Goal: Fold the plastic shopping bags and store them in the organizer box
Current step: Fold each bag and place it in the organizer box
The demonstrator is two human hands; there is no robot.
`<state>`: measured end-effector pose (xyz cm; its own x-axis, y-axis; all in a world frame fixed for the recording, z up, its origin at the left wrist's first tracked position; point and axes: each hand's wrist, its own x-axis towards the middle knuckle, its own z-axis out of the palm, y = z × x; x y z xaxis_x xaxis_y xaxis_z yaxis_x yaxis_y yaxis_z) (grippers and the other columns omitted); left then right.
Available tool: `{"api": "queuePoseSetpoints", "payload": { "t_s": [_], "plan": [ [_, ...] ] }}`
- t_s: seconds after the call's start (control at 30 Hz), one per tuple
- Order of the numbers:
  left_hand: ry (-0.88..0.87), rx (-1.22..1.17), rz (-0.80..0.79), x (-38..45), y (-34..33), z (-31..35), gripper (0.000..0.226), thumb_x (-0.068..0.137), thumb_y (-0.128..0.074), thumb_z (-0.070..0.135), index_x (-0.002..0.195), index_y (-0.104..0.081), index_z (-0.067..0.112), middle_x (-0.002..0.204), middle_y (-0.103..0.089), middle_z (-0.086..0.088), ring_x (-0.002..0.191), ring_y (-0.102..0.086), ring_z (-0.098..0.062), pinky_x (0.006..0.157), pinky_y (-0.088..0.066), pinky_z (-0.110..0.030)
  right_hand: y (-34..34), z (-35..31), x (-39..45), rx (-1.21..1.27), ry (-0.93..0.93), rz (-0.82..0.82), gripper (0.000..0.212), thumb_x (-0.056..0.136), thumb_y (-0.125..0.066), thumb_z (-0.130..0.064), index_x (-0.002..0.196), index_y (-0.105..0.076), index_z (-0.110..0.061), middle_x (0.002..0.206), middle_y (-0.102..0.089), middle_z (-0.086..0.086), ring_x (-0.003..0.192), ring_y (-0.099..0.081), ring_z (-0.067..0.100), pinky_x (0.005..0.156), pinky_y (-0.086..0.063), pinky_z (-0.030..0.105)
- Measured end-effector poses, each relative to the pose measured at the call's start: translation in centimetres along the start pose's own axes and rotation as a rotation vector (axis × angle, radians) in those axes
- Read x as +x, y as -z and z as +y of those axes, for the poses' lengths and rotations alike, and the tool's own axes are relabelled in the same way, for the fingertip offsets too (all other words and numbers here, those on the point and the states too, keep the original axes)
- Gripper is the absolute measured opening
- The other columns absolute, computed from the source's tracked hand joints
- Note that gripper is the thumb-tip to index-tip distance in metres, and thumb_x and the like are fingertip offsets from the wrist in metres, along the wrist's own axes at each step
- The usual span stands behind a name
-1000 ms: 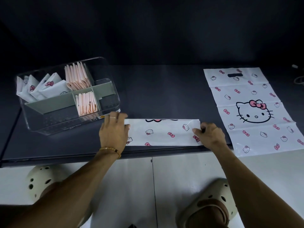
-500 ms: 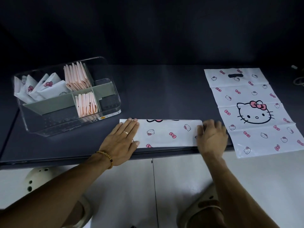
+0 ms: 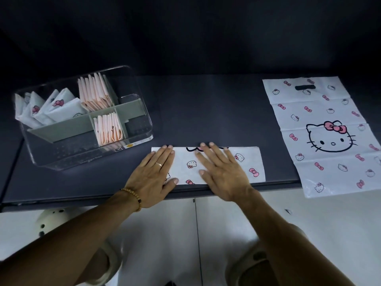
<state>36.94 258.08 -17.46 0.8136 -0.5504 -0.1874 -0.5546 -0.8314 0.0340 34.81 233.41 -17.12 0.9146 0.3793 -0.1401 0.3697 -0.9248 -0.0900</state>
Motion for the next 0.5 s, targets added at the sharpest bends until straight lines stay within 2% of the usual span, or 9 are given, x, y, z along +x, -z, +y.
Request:
{"api": "queuePoseSetpoints", "payload": {
  "t_s": [0.2,0.3,0.4,0.47,0.5],
  "plan": [
    [-0.001,-0.013,0.004,-0.1,0.2,0.0,0.076,0.093,-0.014,0.055,0.151,-0.005,0.007,0.16,-0.005,-0.008,0.147,-0.004,-0.022,0.119,-0.01,-0.038,0.2,5.8,-2.7,-0.065,-0.063,-0.051,0.06,0.101,-0.015,-0.05,0.153,-0.022,-0.022,0.161,-0.018,0.003,0.148,-0.015,0.022,0.12,-0.015,0.042],
    [-0.001,-0.015,0.005,0.0,0.2,0.0,0.075,0.093,-0.014,0.055,0.152,-0.004,0.009,0.16,-0.004,-0.007,0.147,-0.002,-0.021,0.119,-0.007,-0.038,0.8,7.2,-3.7,-0.039,-0.135,-0.062,0.065,0.099,-0.01,-0.053,0.153,-0.024,-0.019,0.16,-0.019,0.004,0.147,-0.017,0.023,0.118,-0.016,0.044],
    [-0.008,-0.011,-0.004,0.0,0.1,-0.1,0.07,0.094,-0.016,0.054,0.152,-0.005,0.017,0.16,-0.002,-0.006,0.147,-0.001,-0.022,0.118,-0.002,-0.036,1.1,8.3,-4.9,-0.047,-0.265,-0.052,0.071,0.096,-0.008,-0.056,0.154,-0.017,-0.016,0.161,-0.014,0.004,0.149,-0.012,0.022,0.118,-0.013,0.044],
    [-0.007,-0.024,-0.001,0.0,0.3,0.1,0.065,0.095,-0.02,0.054,0.152,-0.01,0.025,0.16,-0.004,-0.007,0.147,-0.003,-0.024,0.117,-0.002,-0.037,1.5,7.6,-5.1,-0.051,-0.448,-0.041,0.069,0.098,-0.02,-0.055,0.153,-0.021,-0.012,0.16,-0.016,0.01,0.148,-0.013,0.027,0.118,-0.011,0.046],
    [0.002,-0.027,-0.003,0.0,0.4,0.3,0.063,0.095,-0.021,0.054,0.151,-0.013,0.028,0.16,-0.005,-0.007,0.147,-0.004,-0.024,0.117,-0.003,-0.039,1.8,6.7,-5.1,-0.035,-0.531,0.003,0.065,0.099,-0.031,-0.049,0.149,-0.028,-0.008,0.157,-0.023,0.016,0.146,-0.018,0.032,0.117,-0.014,0.048]
  ]
}}
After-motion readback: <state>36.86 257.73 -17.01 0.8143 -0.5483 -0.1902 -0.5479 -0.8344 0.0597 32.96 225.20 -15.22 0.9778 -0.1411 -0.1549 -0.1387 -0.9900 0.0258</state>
